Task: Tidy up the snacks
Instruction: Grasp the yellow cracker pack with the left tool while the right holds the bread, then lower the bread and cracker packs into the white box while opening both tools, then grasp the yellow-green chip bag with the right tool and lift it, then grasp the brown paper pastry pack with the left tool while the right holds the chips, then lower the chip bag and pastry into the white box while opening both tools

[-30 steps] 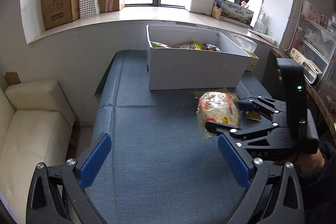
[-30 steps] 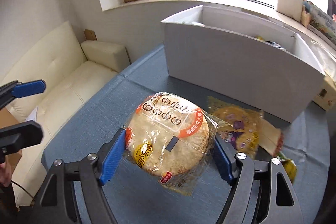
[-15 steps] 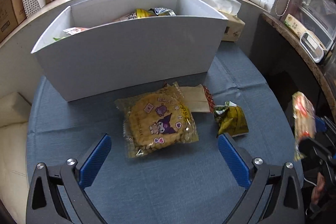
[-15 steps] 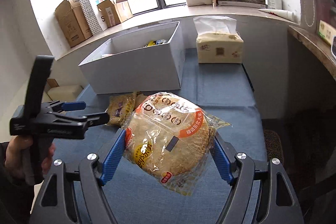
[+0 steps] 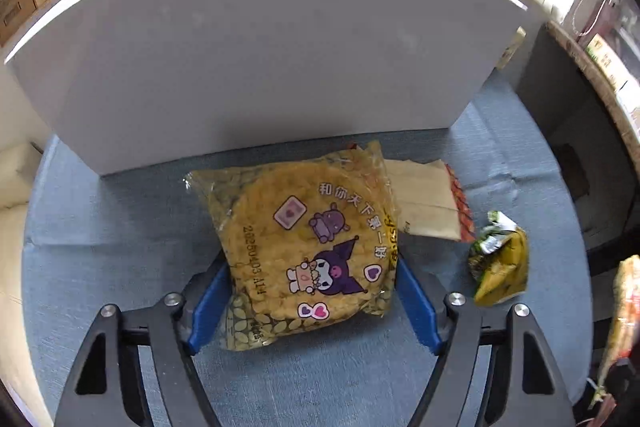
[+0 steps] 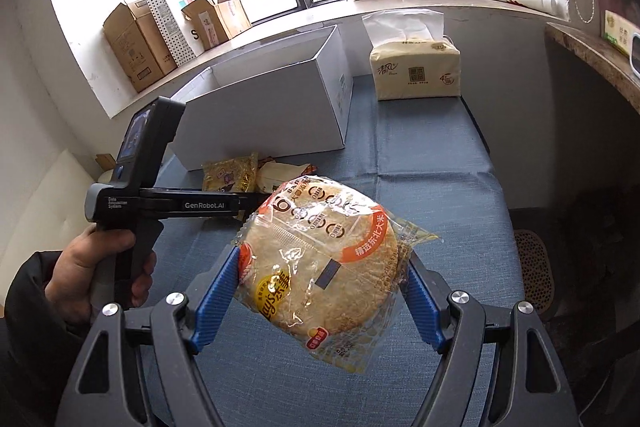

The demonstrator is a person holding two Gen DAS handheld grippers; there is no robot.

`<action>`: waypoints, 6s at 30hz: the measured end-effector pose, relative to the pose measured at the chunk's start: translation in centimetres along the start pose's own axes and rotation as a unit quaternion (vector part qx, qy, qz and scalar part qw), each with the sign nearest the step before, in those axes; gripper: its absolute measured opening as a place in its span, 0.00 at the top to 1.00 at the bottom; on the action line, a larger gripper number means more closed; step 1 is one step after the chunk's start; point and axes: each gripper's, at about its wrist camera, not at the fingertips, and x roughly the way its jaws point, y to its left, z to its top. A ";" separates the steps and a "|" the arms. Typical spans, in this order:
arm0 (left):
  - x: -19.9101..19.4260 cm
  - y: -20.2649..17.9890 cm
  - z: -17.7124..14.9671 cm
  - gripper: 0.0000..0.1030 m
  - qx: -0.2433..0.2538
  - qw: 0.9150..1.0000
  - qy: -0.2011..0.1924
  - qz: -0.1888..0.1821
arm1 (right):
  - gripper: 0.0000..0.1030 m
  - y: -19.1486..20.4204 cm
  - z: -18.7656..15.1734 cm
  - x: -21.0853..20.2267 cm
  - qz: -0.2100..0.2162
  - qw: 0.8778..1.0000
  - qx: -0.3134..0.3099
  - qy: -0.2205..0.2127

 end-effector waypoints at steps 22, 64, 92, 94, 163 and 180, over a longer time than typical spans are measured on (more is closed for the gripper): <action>-19.7 6.5 -9.2 0.25 -0.033 0.987 -0.152 -0.032 | 0.21 5.1 1.5 0.4 0.028 0.999 -0.046 -0.005; -10.2 8.6 14.8 0.00 0.044 0.983 -0.168 0.053 | 0.00 4.3 20.5 8.4 0.024 0.999 -0.008 -0.044; -16.4 4.3 -4.0 0.00 0.076 0.980 -0.177 -0.044 | 0.00 1.5 2.5 9.7 -0.022 0.998 0.004 0.055; -16.0 4.4 -3.9 0.00 0.073 0.981 -0.171 -0.046 | 0.00 1.6 2.6 10.7 -0.030 0.997 0.002 0.064; -10.1 -1.1 -0.1 0.36 0.076 0.990 -0.108 -0.055 | 0.39 -0.4 -1.4 0.9 -0.028 0.998 0.049 0.011; -18.2 7.4 10.4 0.36 0.019 0.976 -0.217 -0.010 | 0.39 7.6 12.4 3.6 0.022 0.996 -0.056 -0.059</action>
